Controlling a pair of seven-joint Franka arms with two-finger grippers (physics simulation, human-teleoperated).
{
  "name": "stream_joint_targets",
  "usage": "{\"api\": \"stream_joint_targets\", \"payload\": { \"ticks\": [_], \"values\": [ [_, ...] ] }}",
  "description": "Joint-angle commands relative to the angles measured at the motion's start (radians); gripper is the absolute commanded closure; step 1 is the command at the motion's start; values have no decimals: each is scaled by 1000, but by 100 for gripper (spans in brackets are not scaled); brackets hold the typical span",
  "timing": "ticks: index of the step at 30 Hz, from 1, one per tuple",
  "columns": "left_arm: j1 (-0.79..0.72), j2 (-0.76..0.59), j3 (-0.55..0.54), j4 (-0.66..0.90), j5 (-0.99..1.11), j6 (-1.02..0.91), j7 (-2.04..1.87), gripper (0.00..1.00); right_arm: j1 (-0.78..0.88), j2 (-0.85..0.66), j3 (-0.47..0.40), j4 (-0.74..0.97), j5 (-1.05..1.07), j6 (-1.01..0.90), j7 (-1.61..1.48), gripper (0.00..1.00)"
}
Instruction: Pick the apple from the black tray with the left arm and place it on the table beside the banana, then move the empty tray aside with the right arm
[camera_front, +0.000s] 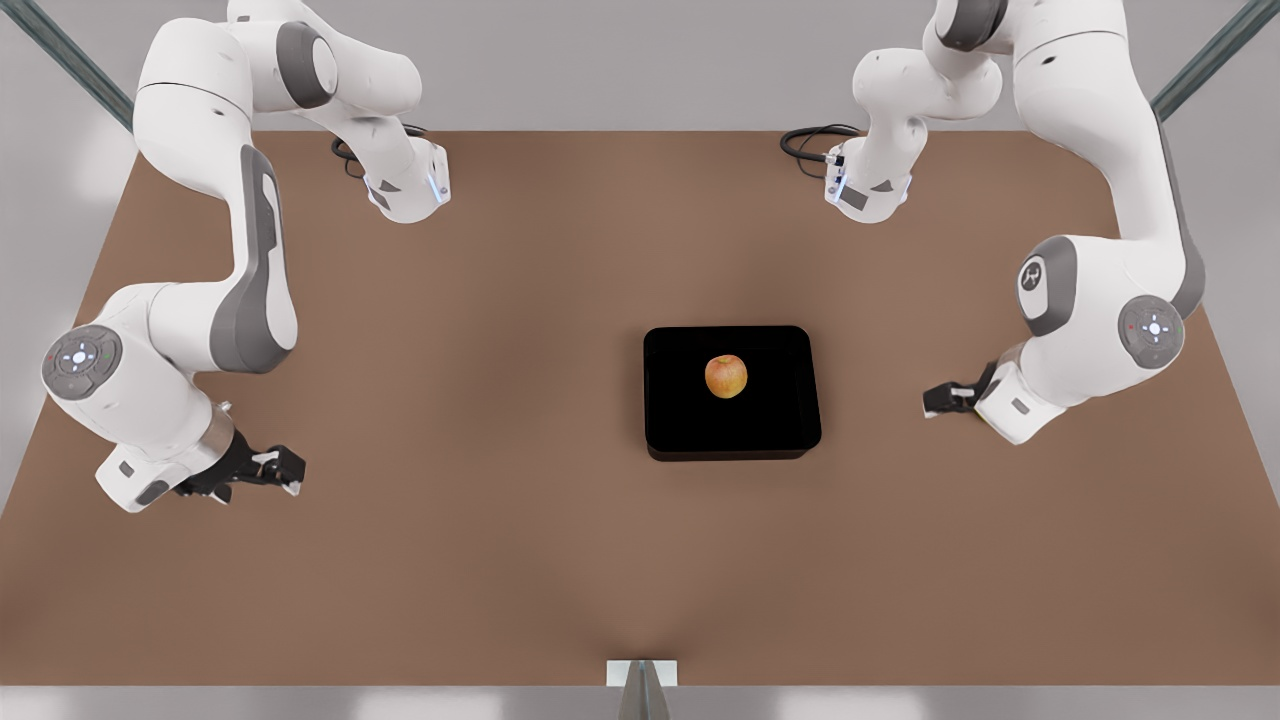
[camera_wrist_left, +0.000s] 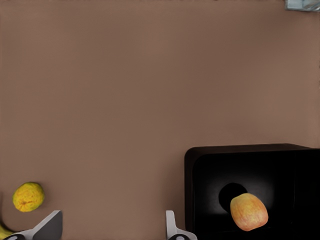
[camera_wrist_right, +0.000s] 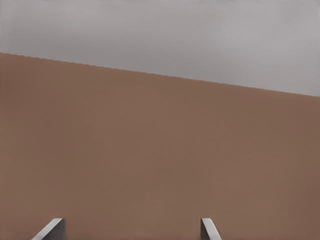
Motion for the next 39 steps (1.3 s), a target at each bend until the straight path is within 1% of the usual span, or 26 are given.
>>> {"api": "stream_joint_targets", "payload": {
  "ticks": [1,2,3,4,5,7,8,9,10,12,13,15,21,23,24,25,30,34,39],
  "values": [
    [-1,0,-1,-1,0,59,36,0,0,-1,1,1,1,39,-49,0],
    [-29,0,0,13,0,59,38,0,0,-1,1,1,1,39,-49,0],
    [-75,27,-1,73,2,51,28,0,0,0,1,1,1,39,-49,0],
    [-174,32,-3,76,-9,51,-200,0,0,0,1,1,1,39,-49,0],
    [-262,32,-3,87,-5,57,-349,0,1,8,2,7,1,39,-49,0],
    [-363,78,-8,130,134,62,-429,0,1,17,4,22,1,39,-49,0],
    [-383,66,-8,90,88,48,-435,0,1,17,4,22,0,39,-50,0],
    [-446,75,-11,84,84,-6,-534,0,1,17,2,22,-2,39,-50,0],
    [-474,78,-14,47,83,2,-625,0,1,17,2,21,-3,38,-50,0],
    [-469,78,-12,-48,84,51,-625,0,0,17,2,22,-3,38,-50,0],
    [-468,84,-12,-97,72,135,-628,0,0,17,2,22,-3,38,-50,0],
    [-468,141,-12,-102,28,227,-668,0,0,17,2,21,-3,38,-50,0],
    [-488,263,-12,-100,-11,381,-723,0,0,17,2,21,-3,38,-50,0],
    [-520,268,-12,-149,35,428,-728,0,0,17,2,21,-3,38,-49,0],
    [-521,253,-12,-211,38,504,-755,0,0,17,2,21,-3,39,-49,0],
    [-547,260,-12,-220,40,524,-777,0,0,17,2,22,-3,38,-49,0],
    [-563,259,-11,-254,42,539,-798,0,1,17,2,21,-5,38,-49,0],
    [-560,230,-4,-303,150,539,-788,0,3,17,2,21,-8,36,-49,0],
    [-563,228,-6,-343,164,585,-798,0,3,17,4,21,-8,36,-49,0]
  ]
}}
